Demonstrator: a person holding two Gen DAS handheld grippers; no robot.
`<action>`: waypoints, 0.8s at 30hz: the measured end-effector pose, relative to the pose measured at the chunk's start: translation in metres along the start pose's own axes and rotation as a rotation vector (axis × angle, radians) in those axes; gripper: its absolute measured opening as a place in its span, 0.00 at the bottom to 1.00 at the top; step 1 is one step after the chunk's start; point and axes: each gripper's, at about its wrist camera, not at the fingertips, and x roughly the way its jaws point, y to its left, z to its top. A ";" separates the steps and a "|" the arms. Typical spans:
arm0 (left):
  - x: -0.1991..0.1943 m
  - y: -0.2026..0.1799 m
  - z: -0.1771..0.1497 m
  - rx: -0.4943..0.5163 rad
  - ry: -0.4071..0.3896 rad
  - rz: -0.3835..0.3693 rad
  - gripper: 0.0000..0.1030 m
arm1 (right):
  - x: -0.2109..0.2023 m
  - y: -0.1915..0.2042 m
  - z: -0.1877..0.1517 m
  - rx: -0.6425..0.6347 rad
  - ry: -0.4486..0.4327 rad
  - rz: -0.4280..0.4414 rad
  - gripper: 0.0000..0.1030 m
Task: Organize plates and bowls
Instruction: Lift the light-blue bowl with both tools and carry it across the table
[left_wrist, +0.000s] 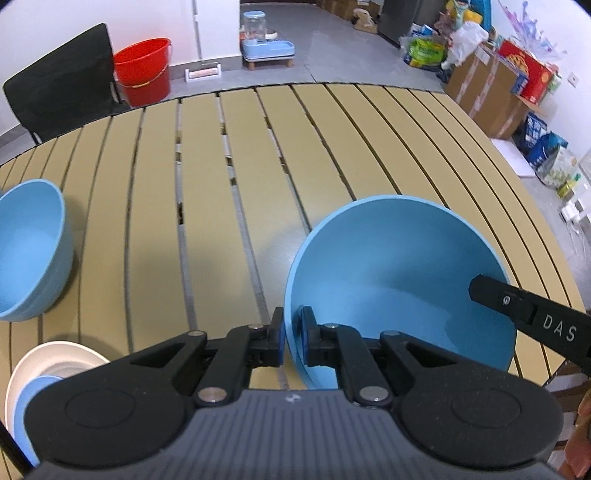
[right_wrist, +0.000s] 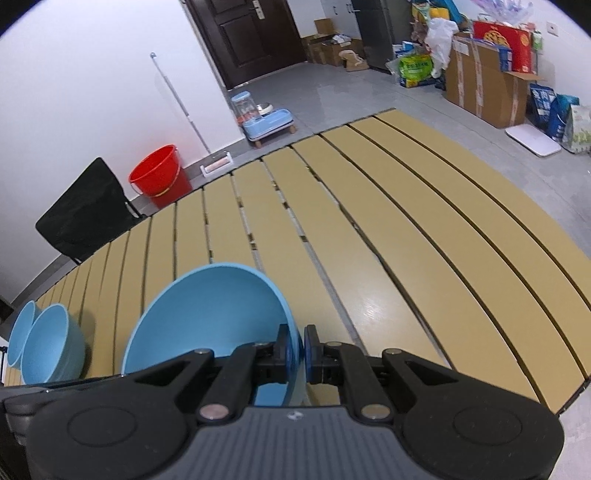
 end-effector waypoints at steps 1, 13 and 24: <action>0.001 -0.002 -0.001 0.006 0.002 -0.003 0.08 | 0.001 -0.003 0.000 0.006 0.002 -0.004 0.07; 0.013 -0.015 -0.007 0.035 0.019 -0.026 0.08 | 0.001 -0.023 -0.009 0.022 -0.001 -0.037 0.07; 0.013 -0.024 -0.007 0.079 0.001 -0.023 0.08 | 0.013 -0.028 -0.013 0.054 0.008 -0.033 0.06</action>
